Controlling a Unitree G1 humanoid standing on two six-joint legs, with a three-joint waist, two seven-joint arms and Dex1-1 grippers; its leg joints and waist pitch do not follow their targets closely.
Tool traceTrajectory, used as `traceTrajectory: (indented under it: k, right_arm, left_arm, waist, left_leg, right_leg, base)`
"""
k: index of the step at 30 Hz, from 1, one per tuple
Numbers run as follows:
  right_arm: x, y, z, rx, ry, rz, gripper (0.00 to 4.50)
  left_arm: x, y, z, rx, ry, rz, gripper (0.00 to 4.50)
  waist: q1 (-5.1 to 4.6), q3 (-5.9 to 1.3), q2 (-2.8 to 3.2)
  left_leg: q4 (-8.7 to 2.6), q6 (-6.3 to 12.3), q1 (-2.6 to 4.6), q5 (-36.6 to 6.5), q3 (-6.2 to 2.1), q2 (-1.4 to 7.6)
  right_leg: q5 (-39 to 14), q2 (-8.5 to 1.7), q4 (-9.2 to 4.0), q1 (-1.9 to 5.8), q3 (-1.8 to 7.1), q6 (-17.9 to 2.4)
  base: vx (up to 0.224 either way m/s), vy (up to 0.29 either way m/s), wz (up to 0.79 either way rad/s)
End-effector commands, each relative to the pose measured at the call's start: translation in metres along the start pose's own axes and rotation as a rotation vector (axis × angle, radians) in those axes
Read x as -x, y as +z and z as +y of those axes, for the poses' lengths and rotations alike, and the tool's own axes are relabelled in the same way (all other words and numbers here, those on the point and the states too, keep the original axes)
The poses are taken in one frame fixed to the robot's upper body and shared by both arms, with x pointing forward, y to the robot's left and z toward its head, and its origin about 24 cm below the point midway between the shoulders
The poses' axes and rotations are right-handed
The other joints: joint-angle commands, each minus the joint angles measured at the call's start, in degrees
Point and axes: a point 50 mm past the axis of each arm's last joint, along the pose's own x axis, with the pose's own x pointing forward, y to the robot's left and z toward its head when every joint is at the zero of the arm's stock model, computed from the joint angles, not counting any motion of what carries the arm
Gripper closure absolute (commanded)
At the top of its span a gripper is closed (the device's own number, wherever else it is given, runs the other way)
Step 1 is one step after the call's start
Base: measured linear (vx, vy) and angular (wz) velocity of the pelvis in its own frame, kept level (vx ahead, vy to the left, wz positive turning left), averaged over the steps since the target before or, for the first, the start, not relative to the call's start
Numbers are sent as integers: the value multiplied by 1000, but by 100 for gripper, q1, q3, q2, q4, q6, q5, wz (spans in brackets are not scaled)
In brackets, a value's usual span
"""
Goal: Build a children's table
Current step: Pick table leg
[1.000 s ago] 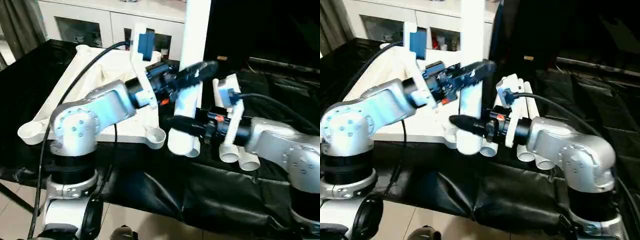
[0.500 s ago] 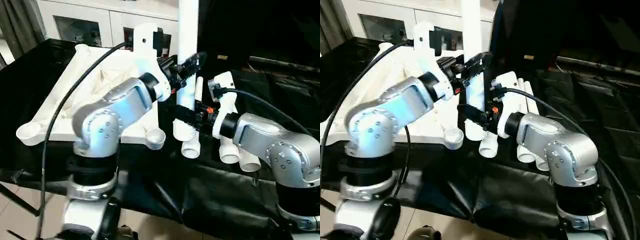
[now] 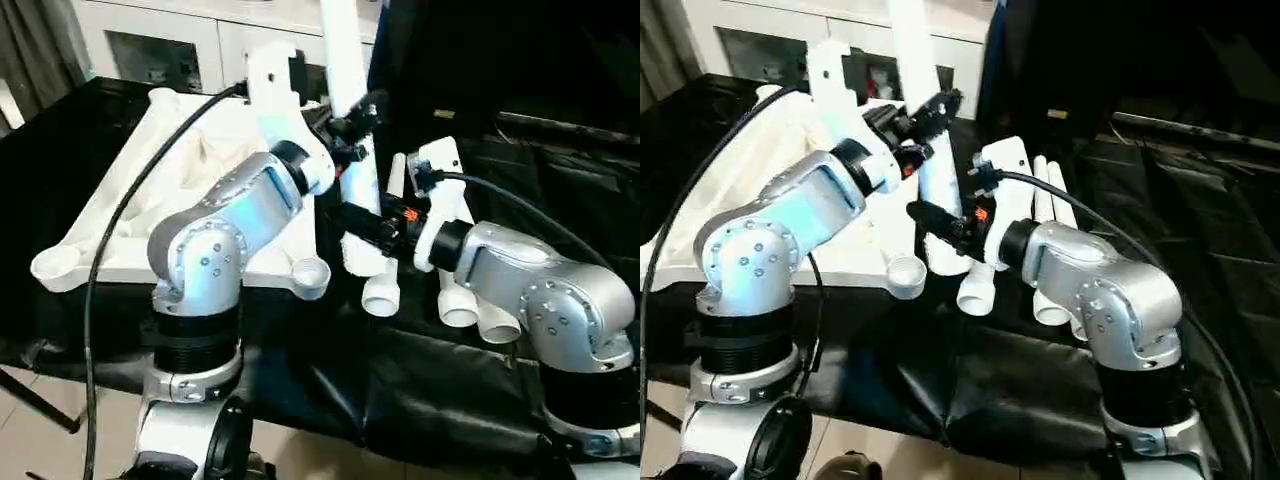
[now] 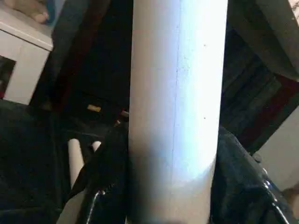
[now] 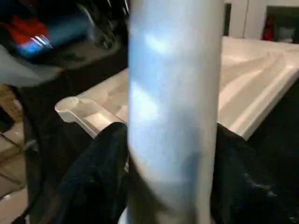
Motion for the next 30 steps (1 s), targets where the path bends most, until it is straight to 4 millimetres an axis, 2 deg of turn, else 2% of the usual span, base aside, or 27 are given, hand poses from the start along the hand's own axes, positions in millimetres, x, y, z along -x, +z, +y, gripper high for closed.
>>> traceTrajectory:
  k: [1,3,7,11,17,19,22,24,30]
  right_arm:
    - [3,7,0,14,13,-26,154]
    - [9,11,1,2,62,-46,145]
    - [21,13,0,-31,143,-41,145]
    - [26,9,-1,-33,161,1,145]
    - [30,4,2,-33,200,41,145]
    - [31,4,4,-35,213,46,179]
    - [32,2,4,-39,214,54,192]
    - [31,1,3,-42,208,61,222]
    - [30,-1,3,-51,209,61,257]
  left_arm:
    - [-1,4,-2,-3,-31,-16,263]
    - [2,8,-7,5,-169,-5,263]
    - [12,12,-11,-4,-368,46,264]
    - [20,16,-14,1,-509,70,264]
    - [27,20,-18,-25,-648,79,264]
    - [27,20,-17,-24,-655,84,264]
    - [27,20,-17,-19,-666,85,264]
    - [27,20,-17,-16,-674,86,264]
    - [27,20,-15,-16,-665,78,264]
  waist:
    - [-26,-470,46]
    - [-16,-472,56]
    - [3,-490,83]
    - [11,-487,85]
    - [18,-491,105]
    - [24,-482,106]
    - [23,-472,100]
    - [26,-467,89]
    - [27,-468,68]
  left_leg:
    - [-444,-380,157,-1556,-307,514]
    - [-437,-364,173,-1562,-302,499]
    - [-451,-372,164,-1479,-306,525]
    - [-455,-390,144,-1371,-294,529]
    - [-461,-430,175,-1422,-288,545]
    - [-466,-455,179,-1480,-289,551]
    - [-465,-467,181,-1570,-291,546]
    - [-462,-477,185,-1610,-292,540]
    - [-464,-469,189,-1613,-300,544]
  right_leg:
    - [-2577,-666,-601,204,364,218]
    - [-2648,-680,-614,195,364,220]
    - [-2285,-672,-545,209,379,45]
    - [-2052,-680,-508,223,394,-144]
    - [-1980,-691,-483,231,407,-333]
    - [-2074,-698,-492,230,410,-355]
    - [-2274,-708,-523,234,404,-314]
    - [-2453,-715,-546,228,402,-248]
    - [-2599,-717,-565,214,394,-158]
  base:
    - [0,0,0]
    - [0,0,0]
    - [0,0,0]
    - [0,0,0]
    - [0,0,0]
    - [0,0,0]
    - [0,0,0]
    - [0,0,0]
    - [0,0,0]
